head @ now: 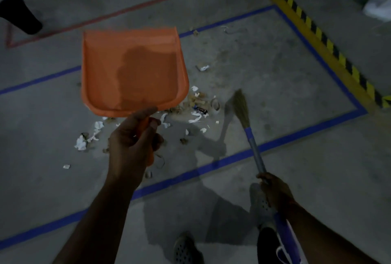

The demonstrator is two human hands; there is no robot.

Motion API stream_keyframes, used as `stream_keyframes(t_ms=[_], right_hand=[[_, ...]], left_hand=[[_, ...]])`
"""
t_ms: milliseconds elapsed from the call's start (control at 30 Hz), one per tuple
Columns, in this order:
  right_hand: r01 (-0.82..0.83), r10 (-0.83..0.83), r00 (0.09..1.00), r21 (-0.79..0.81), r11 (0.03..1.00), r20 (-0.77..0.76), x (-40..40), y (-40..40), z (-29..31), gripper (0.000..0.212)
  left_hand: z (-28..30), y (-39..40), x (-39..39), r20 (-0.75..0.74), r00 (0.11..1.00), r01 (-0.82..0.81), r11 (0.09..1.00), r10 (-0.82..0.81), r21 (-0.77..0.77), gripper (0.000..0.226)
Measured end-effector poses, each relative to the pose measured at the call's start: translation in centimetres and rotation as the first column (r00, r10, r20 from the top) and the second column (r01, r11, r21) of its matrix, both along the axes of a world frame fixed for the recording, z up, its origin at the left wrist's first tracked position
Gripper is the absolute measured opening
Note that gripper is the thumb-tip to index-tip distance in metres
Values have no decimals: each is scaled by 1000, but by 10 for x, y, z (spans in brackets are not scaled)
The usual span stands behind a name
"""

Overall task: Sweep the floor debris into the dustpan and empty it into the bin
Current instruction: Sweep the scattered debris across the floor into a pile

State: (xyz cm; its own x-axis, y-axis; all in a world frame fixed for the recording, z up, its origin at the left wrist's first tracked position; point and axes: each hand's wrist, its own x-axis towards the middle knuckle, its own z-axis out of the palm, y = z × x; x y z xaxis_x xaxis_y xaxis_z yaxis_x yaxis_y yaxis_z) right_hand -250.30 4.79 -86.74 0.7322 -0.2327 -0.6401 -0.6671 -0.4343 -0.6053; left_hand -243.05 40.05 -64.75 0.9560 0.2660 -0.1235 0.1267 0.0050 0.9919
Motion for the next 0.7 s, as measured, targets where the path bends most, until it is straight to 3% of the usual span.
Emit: stream_keyframes(t_ms=[100,200,467,700], right_hand=[[-112,106,993,-119,987,-55,-37,40,-18,23],[-229,223,973,-133,964,-63,-56,82,-30,29],[-519,522,853,-140,843,-18,-24,187,-27,19],[-551,554,831,-66,832,51,29,252,-24,25]], left_hand=[[-6,36,-28,-30,999,-12,1000,12,11,26],[-9,74,-51,-52,998,-46,999,47,5,27],[-15,149,-100,-55,989,-136,990,137,22,26],[-11,201,-127,-17,970,-237,958,243,160,26]])
